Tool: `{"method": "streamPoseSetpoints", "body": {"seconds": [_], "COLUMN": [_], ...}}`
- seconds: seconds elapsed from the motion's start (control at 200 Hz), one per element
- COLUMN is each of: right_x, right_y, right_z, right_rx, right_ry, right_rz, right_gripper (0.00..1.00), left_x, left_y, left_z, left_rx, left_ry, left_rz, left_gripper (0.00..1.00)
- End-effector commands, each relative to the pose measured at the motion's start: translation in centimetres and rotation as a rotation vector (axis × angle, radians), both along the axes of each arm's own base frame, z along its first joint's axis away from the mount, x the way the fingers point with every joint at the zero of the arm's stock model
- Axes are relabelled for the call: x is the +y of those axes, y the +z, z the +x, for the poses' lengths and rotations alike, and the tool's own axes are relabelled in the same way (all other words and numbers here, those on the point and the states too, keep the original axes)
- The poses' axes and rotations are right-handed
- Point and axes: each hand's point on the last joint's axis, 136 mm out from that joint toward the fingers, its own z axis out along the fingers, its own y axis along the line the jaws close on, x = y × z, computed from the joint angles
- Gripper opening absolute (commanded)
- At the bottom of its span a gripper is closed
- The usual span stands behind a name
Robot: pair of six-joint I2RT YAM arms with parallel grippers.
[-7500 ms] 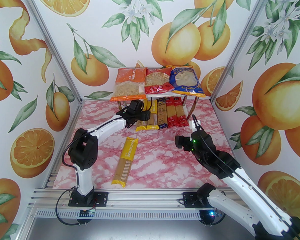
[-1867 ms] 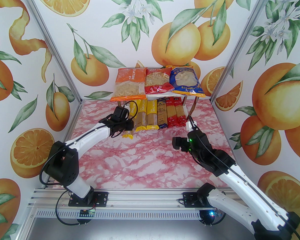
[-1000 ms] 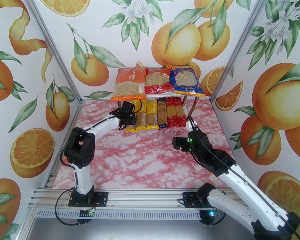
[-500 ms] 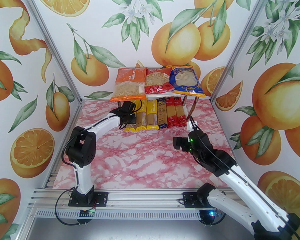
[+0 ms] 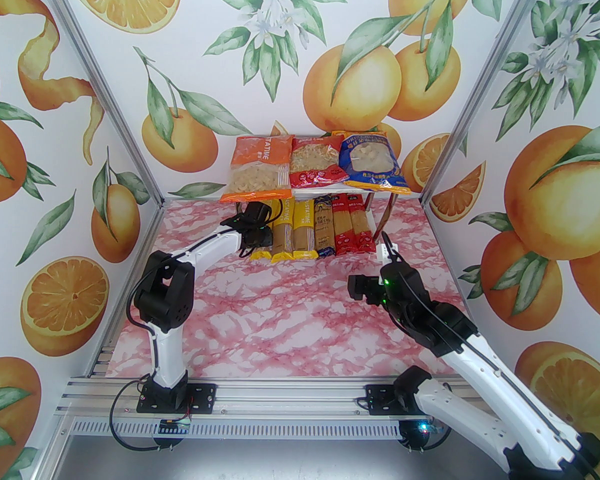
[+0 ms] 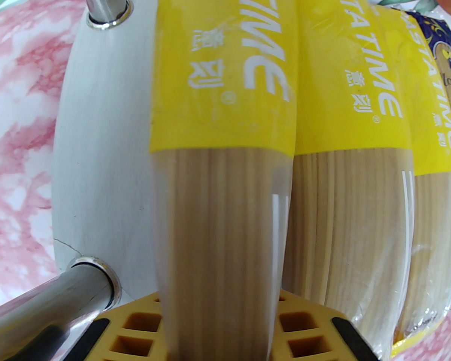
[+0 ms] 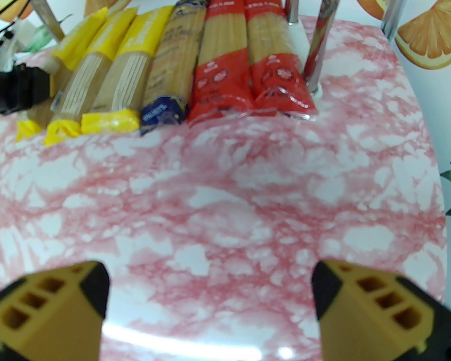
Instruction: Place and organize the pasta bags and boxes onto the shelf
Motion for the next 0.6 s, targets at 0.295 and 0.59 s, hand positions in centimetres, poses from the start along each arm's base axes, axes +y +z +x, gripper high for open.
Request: {"method": "streamPoseSetpoints", "body": {"seconds": [0.295,0.59], "right_x": [-0.9,-0.8], "right_y": [-0.3,-0.4], "right_z": [-0.4,-0.3], "right_rx": [-0.001,0.004], "right_ry": [-0.019,-0.019], "right_rz": [-0.016,-0.011], "right_gripper": [0.94,0.94], "left_x": [-0.1,0.7], "left_y": [1.8,4.8], "left_z": [1.9,1.5], "left_rx": [-0.080,-0.190], "left_ry": [-0.005,0.000], "left_rz": [-0.039,0.033], "left_gripper": [1.00,1.00]}}
